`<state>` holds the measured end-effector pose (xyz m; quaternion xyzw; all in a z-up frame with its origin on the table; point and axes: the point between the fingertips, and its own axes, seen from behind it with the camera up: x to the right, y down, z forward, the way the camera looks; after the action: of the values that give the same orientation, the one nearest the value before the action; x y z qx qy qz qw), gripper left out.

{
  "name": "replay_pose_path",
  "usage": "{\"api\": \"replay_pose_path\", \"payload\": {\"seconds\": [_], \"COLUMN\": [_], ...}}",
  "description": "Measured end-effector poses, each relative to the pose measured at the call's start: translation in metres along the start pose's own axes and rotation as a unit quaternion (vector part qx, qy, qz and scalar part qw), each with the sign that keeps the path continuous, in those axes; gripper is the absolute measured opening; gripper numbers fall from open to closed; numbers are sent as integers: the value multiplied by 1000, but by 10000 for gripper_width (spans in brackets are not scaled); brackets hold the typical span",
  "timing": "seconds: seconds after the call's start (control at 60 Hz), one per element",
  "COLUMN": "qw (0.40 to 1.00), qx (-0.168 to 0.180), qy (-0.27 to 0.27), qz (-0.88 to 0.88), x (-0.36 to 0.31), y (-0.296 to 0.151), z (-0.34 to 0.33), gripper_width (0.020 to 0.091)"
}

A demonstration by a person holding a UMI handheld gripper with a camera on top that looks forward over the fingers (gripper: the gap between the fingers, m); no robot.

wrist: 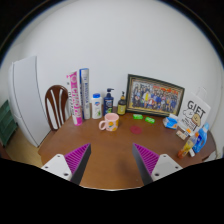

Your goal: Pour water

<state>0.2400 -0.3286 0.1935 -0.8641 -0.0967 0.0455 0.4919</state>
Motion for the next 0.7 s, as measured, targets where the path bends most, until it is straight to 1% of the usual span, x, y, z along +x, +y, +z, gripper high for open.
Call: {"api": "replay_pose_path", "payload": {"seconds": [0.15,0.367,0.467,0.55,0.6,0.667,0.7], "qw": [999,994,990,987,986,985,985], "qx": [-19,-31,-31,-24,-23,-5,-2], "qy": [44,103,128,146,153,158,158], "qz": [14,35,49,59,64,71,74], "x": [52,183,255,317,351,391,408], "y": [21,69,96,115,126,130,133], "z": [11,28,38,50,58,71,79], "gripper_width": [853,853,853,851,862,865,864]}}
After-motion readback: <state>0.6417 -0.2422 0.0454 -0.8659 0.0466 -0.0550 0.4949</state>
